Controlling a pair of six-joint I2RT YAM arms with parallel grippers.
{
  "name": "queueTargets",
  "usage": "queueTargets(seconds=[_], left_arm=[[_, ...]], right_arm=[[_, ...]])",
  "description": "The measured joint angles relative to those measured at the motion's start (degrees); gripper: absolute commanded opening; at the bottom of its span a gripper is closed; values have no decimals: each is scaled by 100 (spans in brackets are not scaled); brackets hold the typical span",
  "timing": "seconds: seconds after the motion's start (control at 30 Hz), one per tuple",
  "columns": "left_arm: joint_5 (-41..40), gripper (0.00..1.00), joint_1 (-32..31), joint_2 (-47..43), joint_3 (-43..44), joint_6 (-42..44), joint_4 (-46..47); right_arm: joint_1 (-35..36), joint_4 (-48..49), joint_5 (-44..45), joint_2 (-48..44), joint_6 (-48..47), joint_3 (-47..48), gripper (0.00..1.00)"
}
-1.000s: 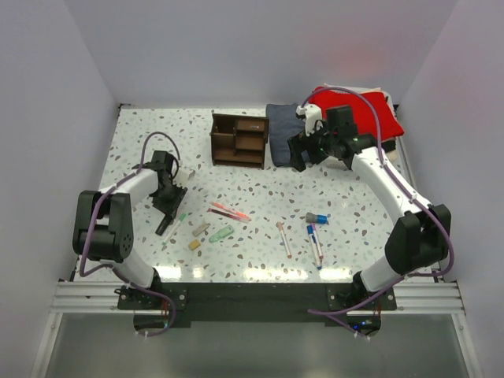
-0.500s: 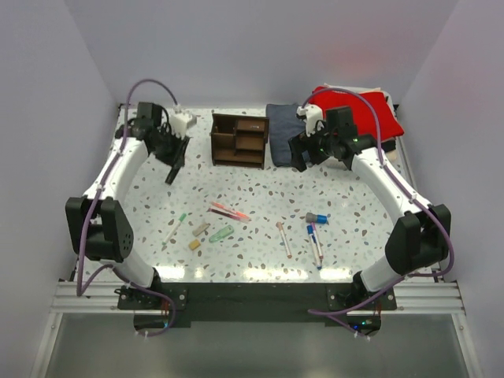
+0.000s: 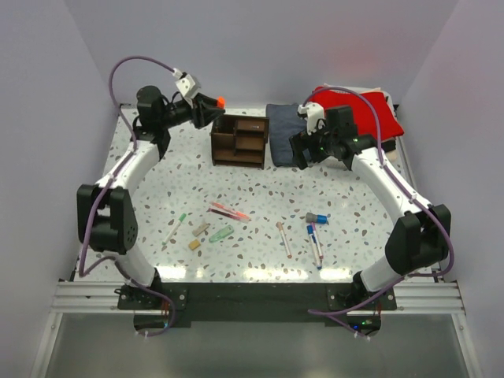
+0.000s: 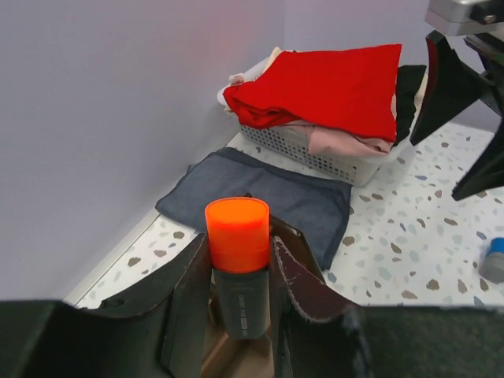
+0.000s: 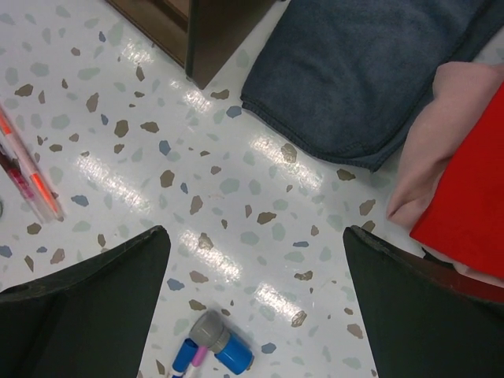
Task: Sort the stationery into containers
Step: Pick up the pen from the center of the board, then place the pen in the storage box.
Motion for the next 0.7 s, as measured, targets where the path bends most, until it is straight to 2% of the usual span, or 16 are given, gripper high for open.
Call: queueTargets(seconds=[0.1, 0.27, 0.7], left_arm=[[35, 0, -90, 780, 190, -546, 944], [-68, 0, -116, 1462, 400, -837, 1506], [-282, 0, -136, 2068, 833, -763, 1700]], right_arm=[[0, -2, 44, 0, -9, 2, 96], [0, -7, 146, 0, -26, 2, 96], [0, -2, 190, 57, -57, 2, 96]])
